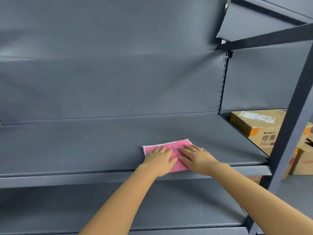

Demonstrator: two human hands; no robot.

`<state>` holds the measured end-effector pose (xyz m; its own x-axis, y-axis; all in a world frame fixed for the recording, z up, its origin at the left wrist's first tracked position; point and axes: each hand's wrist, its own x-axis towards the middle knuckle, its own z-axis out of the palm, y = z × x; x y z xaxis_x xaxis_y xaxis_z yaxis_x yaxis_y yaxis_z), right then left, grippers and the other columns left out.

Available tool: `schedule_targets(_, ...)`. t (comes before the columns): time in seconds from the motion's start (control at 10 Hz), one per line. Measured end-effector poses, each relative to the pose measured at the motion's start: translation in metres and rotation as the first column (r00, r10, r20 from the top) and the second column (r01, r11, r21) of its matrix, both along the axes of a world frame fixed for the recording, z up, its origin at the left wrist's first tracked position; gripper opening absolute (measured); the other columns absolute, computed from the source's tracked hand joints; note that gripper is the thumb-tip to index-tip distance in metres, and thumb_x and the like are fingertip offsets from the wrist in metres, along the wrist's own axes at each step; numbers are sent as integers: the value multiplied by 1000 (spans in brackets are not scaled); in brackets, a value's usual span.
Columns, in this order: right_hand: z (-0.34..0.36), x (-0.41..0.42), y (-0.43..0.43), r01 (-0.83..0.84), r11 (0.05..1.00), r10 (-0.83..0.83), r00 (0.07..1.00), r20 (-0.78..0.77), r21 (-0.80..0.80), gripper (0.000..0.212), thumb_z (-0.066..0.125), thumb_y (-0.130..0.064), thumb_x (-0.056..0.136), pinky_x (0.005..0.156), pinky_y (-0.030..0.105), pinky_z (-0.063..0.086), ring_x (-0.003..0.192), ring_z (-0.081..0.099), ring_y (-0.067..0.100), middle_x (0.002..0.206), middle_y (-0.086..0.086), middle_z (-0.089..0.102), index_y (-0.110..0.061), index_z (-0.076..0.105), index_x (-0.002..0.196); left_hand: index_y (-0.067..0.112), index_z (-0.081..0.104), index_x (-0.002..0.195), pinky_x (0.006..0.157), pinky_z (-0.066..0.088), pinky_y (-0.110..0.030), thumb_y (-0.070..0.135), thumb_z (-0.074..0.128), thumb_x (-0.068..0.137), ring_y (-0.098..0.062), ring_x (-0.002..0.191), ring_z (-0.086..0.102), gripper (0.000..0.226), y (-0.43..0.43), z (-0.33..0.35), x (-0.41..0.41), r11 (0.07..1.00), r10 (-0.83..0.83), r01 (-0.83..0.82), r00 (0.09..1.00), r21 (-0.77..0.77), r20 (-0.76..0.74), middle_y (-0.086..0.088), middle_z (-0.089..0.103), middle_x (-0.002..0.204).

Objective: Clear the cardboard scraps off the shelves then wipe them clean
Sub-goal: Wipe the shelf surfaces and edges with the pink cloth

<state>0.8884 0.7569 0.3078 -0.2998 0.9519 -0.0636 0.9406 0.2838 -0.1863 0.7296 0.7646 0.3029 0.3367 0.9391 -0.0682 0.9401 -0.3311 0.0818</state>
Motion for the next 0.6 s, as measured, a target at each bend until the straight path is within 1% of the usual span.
schedule_targets(0.1,-8,0,3,33,999,-33,999,29,12,52,20,-43,100,118,38,2,147,2,16,159,-3,7,-28,10,149,21,9,145,118,3,-39,42,16,98,-21,144,-1,52,6,-8,0,1000,20,-20,1000,4,15,-5,3,156)
schedule_targets(0.2,-11,-4,9,64,998,-65,995,73,25,53,17,-43,100,118,40,3,147,0,18,159,-1,4,-27,7,149,26,6,145,117,-3,-37,42,13,98,-17,143,-5,50,12,-7,1,999,44,-43,998,-24,40,-1,-2,156)
schedule_targets(0.3,-10,-6,13,77,997,-77,991,111,0,53,15,-42,100,118,41,4,147,-1,19,159,1,2,-26,5,150,27,6,145,117,-2,-38,43,13,97,-17,143,-5,51,12,-6,3,997,73,-73,997,-28,18,-1,-2,156)
schedule_targets(0.4,1,-4,8,80,996,-77,992,105,-26,53,18,-43,100,117,39,11,146,8,20,157,2,14,-24,13,149,20,16,144,116,5,-41,41,18,98,-20,143,5,51,-3,1,-2,995,98,-98,995,28,11,-5,10,155)
schedule_targets(0.5,16,-11,-9,112,994,-113,993,-38,-14,47,28,-40,99,110,36,26,137,29,24,148,5,34,-18,33,140,12,38,133,106,28,-41,34,29,96,-26,133,31,44,-31,16,-21,984,144,-151,987,92,74,-10,36,144)
schedule_targets(0.6,57,-19,-45,95,991,-61,948,-313,94,45,40,-32,98,104,31,35,129,44,23,143,7,44,-13,40,138,10,47,123,88,41,-38,29,36,94,-30,116,48,37,-64,46,-49,947,213,-241,966,211,148,-11,52,127)
